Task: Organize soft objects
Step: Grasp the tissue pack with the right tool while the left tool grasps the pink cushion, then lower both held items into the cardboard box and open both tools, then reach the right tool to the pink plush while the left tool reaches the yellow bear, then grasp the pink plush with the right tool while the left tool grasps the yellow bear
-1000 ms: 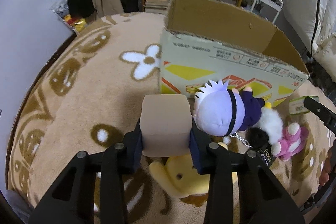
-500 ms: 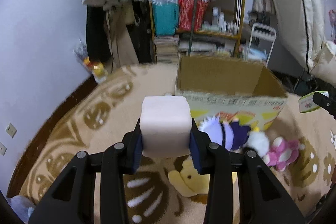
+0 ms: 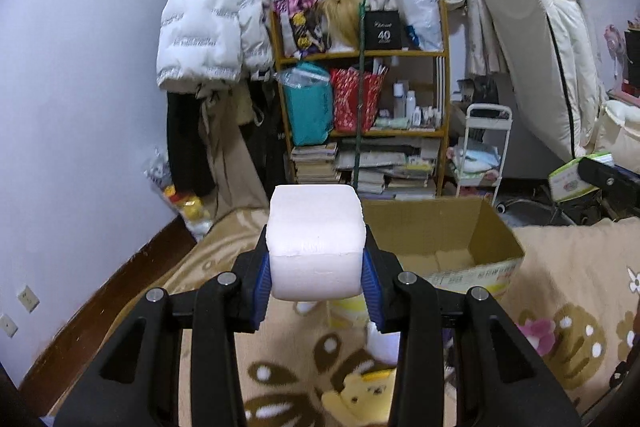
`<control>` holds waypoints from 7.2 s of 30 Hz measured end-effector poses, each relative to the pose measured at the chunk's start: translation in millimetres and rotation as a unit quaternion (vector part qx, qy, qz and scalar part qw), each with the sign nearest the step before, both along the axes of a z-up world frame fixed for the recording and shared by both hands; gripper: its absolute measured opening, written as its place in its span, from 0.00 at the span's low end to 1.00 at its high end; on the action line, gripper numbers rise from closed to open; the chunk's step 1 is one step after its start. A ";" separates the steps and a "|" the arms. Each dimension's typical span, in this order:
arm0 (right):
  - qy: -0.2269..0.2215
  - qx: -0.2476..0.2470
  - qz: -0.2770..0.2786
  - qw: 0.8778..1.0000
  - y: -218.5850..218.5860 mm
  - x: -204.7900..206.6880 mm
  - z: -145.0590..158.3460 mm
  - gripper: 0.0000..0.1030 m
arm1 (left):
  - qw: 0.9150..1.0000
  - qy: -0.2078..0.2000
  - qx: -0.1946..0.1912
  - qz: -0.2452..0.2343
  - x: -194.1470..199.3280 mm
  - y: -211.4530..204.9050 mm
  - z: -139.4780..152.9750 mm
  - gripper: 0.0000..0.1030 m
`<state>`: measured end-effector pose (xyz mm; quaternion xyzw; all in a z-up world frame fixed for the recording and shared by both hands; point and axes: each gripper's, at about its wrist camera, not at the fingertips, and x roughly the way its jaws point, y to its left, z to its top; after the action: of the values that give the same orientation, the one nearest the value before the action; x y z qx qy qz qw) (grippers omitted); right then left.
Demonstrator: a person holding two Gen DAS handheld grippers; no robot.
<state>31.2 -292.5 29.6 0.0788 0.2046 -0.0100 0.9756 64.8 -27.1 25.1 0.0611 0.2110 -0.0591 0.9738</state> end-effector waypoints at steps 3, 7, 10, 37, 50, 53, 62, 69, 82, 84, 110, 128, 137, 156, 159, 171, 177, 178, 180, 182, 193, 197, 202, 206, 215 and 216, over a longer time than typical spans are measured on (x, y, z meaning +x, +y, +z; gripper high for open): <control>-0.010 0.000 0.004 1.000 1.2 11.7 6.1 0.77 | 1.000 -0.014 0.000 -0.009 10.0 -6.6 10.0 0.36; -0.019 -0.003 0.009 1.000 3.9 27.1 9.6 0.77 | 1.000 -0.021 0.001 -0.023 28.6 -18.1 17.4 0.36; -0.022 0.001 0.013 1.000 4.2 38.5 10.1 0.77 | 0.999 -0.026 0.006 -0.030 40.1 -26.2 16.4 0.37; 0.049 0.023 0.073 0.996 15.7 101.4 -75.0 0.77 | 0.996 0.070 0.010 -0.057 108.1 -48.3 -58.8 0.39; 0.070 0.015 0.083 0.994 24.4 98.9 -81.8 0.78 | 0.995 0.091 0.000 -0.044 105.6 -39.2 -61.6 0.62; 0.066 0.005 0.083 0.994 26.7 94.1 -78.0 0.86 | 0.996 0.086 0.002 -0.032 101.5 -34.7 -55.5 0.71; 0.050 0.005 0.067 0.996 30.6 68.8 -62.2 1.00 | 0.996 0.090 0.004 -0.009 80.9 -17.3 -45.7 0.91; 0.049 0.002 0.055 0.997 32.2 40.7 -49.7 1.00 | 0.995 0.101 -0.002 -0.009 56.0 -4.5 -35.9 0.92; 0.059 0.007 0.034 0.998 32.3 -9.0 -37.6 1.00 | 0.993 0.116 0.016 -0.012 0.1 5.1 -32.2 0.92; 0.063 0.015 0.033 0.997 32.0 -15.1 -38.5 1.00 | 0.992 0.121 0.015 -0.011 -8.1 7.2 -33.2 0.92; 0.134 0.023 0.027 0.990 37.4 -12.9 -71.7 1.00 | 0.980 0.198 -0.003 -0.010 -6.3 8.2 -67.1 0.92; 0.208 0.050 0.013 0.977 29.8 14.4 -109.8 1.00 | 0.964 0.264 -0.013 -0.030 27.0 -4.8 -100.6 0.92; 0.259 0.056 0.006 0.964 27.1 26.7 -131.7 1.00 | 0.955 0.293 -0.005 -0.045 33.0 -15.3 -119.6 0.92; 0.305 0.030 -0.008 0.952 23.3 37.4 -154.0 1.00 | 0.930 0.359 0.017 -0.080 40.5 -37.4 -151.3 0.92; 0.305 0.027 -0.012 0.952 21.4 40.3 -155.7 1.00 | 0.928 0.361 0.032 -0.084 39.2 -43.7 -156.5 0.92; 0.346 0.040 -0.025 0.937 9.4 49.3 -179.4 1.00 | 0.922 0.376 0.061 -0.074 44.7 -50.0 -173.7 0.92; 0.356 0.059 -0.030 0.932 3.0 53.7 -187.5 1.00 | 0.919 0.383 0.066 -0.072 46.3 -51.0 -180.5 0.92; 0.357 0.064 -0.031 0.931 1.7 53.7 -189.0 1.00 | 0.918 0.385 0.065 -0.072 46.3 -50.2 -181.4 0.92; 0.358 0.072 -0.032 0.930 -1.1 53.5 -191.3 1.00 | 0.917 0.389 0.062 -0.071 49.2 -47.0 -183.2 0.92; 0.357 0.072 -0.032 0.931 -1.7 53.0 -192.0 1.00 | 0.916 0.392 0.056 -0.069 50.7 -44.2 -184.7 0.92; 0.346 0.064 -0.034 0.936 0.5 49.0 -186.5 0.95 | 0.915 0.398 0.029 -0.062 50.1 -34.7 -187.8 0.85; 0.340 0.070 -0.036 0.937 0.1 44.3 -183.4 0.94 | 0.915 0.398 0.019 -0.062 42.7 -31.3 -184.9 0.80; 0.328 0.074 -0.040 0.941 0.1 36.7 -177.1 0.93 | 0.921 0.385 0.002 -0.054 38.1 -18.0 -177.0 0.79; 0.312 0.079 -0.034 0.946 0.3 29.7 -169.3 0.93 | 0.933 0.358 0.010 -0.025 37.0 -7.4 -167.3 0.79; 0.230 0.061 -0.037 0.971 6.9 14.3 -132.4 0.92 | 0.963 0.268 0.001 0.009 23.0 1.9 -128.2 0.79; 0.217 0.060 -0.037 0.974 7.5 12.8 -126.0 0.92 | 0.969 0.245 0.004 0.010 18.1 2.0 -119.4 0.79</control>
<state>43.9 -285.0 -96.4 0.1407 0.4091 -0.0503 0.9002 82.9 -25.1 -94.3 0.0463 0.4440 -0.0620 0.8927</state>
